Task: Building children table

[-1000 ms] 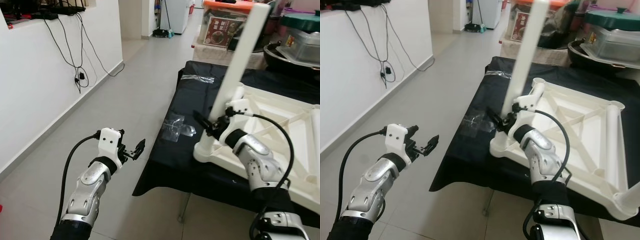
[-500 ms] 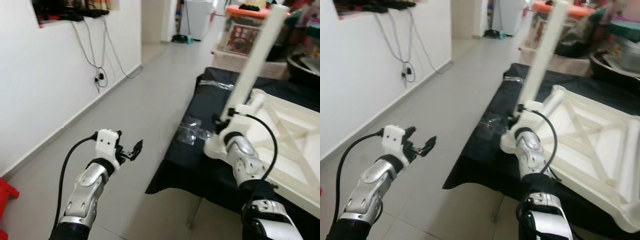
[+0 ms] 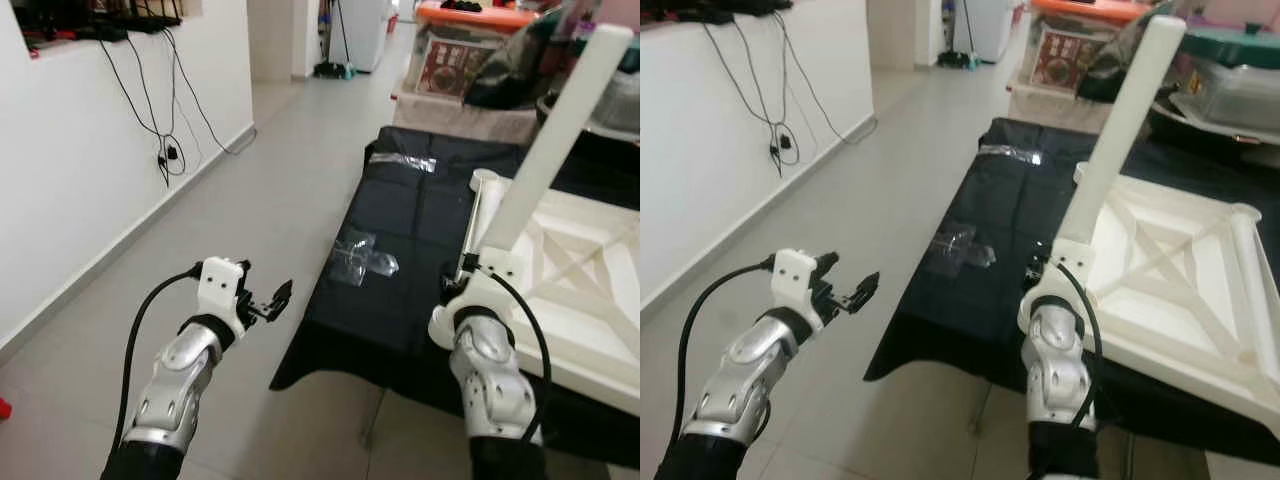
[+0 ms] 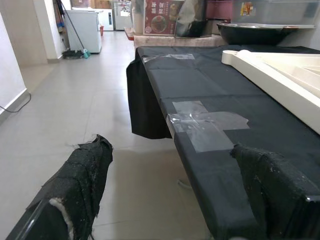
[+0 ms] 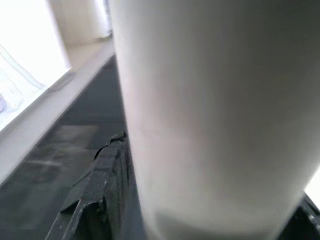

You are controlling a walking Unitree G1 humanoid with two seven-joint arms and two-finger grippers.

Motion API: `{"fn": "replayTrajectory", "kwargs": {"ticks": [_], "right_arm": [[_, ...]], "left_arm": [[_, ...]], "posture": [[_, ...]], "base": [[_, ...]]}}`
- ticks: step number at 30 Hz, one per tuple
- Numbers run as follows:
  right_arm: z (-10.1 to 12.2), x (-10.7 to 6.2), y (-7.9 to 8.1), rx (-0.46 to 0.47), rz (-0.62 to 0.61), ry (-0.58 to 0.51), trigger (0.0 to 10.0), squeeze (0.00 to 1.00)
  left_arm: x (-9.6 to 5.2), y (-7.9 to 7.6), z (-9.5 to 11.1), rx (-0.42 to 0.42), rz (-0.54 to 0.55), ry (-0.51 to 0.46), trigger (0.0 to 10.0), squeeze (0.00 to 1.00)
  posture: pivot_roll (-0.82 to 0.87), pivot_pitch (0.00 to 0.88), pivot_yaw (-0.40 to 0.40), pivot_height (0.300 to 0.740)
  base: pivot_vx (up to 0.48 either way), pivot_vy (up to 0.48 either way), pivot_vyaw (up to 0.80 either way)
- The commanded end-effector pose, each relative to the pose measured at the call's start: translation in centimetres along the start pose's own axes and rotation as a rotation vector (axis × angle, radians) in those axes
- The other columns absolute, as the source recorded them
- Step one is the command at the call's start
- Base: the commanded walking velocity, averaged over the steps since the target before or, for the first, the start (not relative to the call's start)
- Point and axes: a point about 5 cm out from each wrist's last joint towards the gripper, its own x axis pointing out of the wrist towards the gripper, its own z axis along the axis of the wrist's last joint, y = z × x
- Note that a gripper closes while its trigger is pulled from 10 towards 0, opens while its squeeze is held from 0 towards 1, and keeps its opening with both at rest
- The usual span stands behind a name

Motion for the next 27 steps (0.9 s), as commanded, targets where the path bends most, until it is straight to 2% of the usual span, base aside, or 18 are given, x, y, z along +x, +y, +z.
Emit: {"fn": "replayTrajectory", "kwargs": {"ticks": [1, 3, 4, 6, 7, 8, 9, 10, 12, 14, 15, 17, 20, 21, 22, 23, 24, 27], "right_arm": [[0.9, 0.9, 0.8, 0.050, 0.119, -0.006, 10.0, 0.00], [2.6, 1.5, 1.1, 0.052, 0.353, -0.046, 10.0, 0.00], [2.6, 1.5, 1.1, 0.052, 0.353, -0.046, 10.0, 0.00], [3.6, 0.9, 0.8, 0.023, 0.585, -0.081, 10.0, 0.00], [3.6, 0.9, 0.8, 0.023, 0.585, -0.081, 10.0, 0.00], [3.5, 0.8, 0.2, 0.029, 0.679, -0.069, 4.9, 0.00], [3.5, 0.8, 0.2, 0.029, 0.679, -0.069, 4.9, 0.00], [2.9, 0.9, -0.3, 0.018, 0.720, -0.048, 0.0, 0.00], [0.7, 1.8, -0.8, -0.004, 0.683, 0.038, 0.0, 0.00], [0.0, 2.0, -0.8, -0.008, 0.657, 0.062, 0.0, 0.00], [-1.0, 2.7, -1.2, -0.018, 0.515, 0.097, 0.0, 0.00], [-1.1, 2.9, -1.3, -0.020, 0.487, 0.103, 0.0, 0.00], [-4.0, 3.1, -7.5, 0.019, -0.282, 0.269, 0.0, 0.00], [-4.0, 3.1, -7.5, 0.019, -0.282, 0.269, 0.0, 0.00], [-5.0, 1.9, -9.6, 0.003, -0.502, 0.304, 0.0, 0.00], [-5.0, 1.9, -9.6, 0.003, -0.502, 0.304, 0.0, 0.00], [-5.9, 0.1, -11.1, -0.018, -0.656, 0.306, 0.0, 0.00], [-6.1, -1.2, -11.1, -0.048, -0.700, 0.297, 0.0, 0.00]], "left_arm": [[0.0, 0.1, -0.4, -0.002, 0.004, 0.016, 10.0, 0.00], [0.0, 0.0, -0.3, -0.004, 0.008, 0.012, 10.0, 0.00], [0.0, 0.0, -0.3, -0.004, 0.008, 0.012, 10.0, 0.00], [-0.2, 0.0, -0.5, -0.006, 0.013, 0.014, 10.0, 0.00], [-0.2, 0.0, -0.5, -0.006, 0.013, 0.014, 10.0, 0.00], [-0.3, 0.0, -0.7, -0.006, 0.016, 0.016, 10.0, 0.00], [-0.3, 0.0, -0.7, -0.006, 0.016, 0.016, 10.0, 0.00], [-0.4, 0.0, -0.7, -0.006, 0.017, 0.017, 10.0, 0.00], [-0.2, 0.0, -0.6, -0.003, 0.020, 0.012, 10.0, 0.00], [-0.1, 0.0, -0.5, -0.003, 0.022, 0.008, 10.0, 0.00], [-0.1, 0.2, -0.4, -0.002, 0.030, 0.004, 10.0, 0.00], [-0.2, 0.3, -0.4, -0.002, 0.032, 0.004, 10.0, 0.00], [-0.7, 0.3, -0.7, 0.001, 0.031, 0.018, 10.0, 0.00], [-0.7, 0.3, -0.7, 0.001, 0.031, 0.018, 10.0, 0.00], [-0.7, 0.2, -0.8, 0.000, 0.029, 0.020, 10.0, 0.00], [-0.7, 0.2, -0.8, 0.000, 0.029, 0.020, 10.0, 0.00], [-0.6, 0.1, -0.7, 0.000, 0.024, 0.020, 10.0, 0.00], [-0.4, 0.0, -0.6, 0.000, 0.019, 0.019, 10.0, 0.00]], "posture": [[0.08, 0.000, -0.065, 0.740], [0.09, 0.000, -0.077, 0.740], [0.09, 0.000, -0.077, 0.740], [0.09, 0.000, -0.080, 0.740], [0.09, 0.000, -0.080, 0.740], [0.09, 0.000, -0.080, 0.740], [0.09, 0.000, -0.080, 0.740], [0.09, 0.000, -0.081, 0.740], [0.10, 0.000, -0.092, 0.740], [0.10, 0.000, -0.092, 0.740], [0.11, 0.000, -0.094, 0.740], [0.11, 0.000, -0.094, 0.740], [0.10, 0.000, -0.086, 0.740], [0.10, 0.000, -0.086, 0.740], [0.10, 0.000, -0.082, 0.740], [0.10, 0.000, -0.082, 0.740], [0.10, 0.000, -0.071, 0.740], [0.09, 0.000, -0.067, 0.740]], "base": [[0.000, 0.000, 0.00], [0.000, 0.000, 0.00], [0.000, 0.000, 0.00], [0.000, 0.000, 0.00], [0.000, 0.000, 0.00], [0.000, 0.000, 0.00], [0.000, 0.000, 0.00], [0.000, 0.000, 0.00], [0.000, 0.000, 0.00], [0.000, 0.000, 0.00], [0.000, 0.000, 0.00], [0.000, 0.000, 0.00], [0.000, 0.000, 0.00], [0.000, 0.000, 0.00], [0.000, 0.000, 0.00], [0.000, 0.000, 0.00], [0.000, 0.000, 0.00], [0.000, 0.000, 0.00]]}}
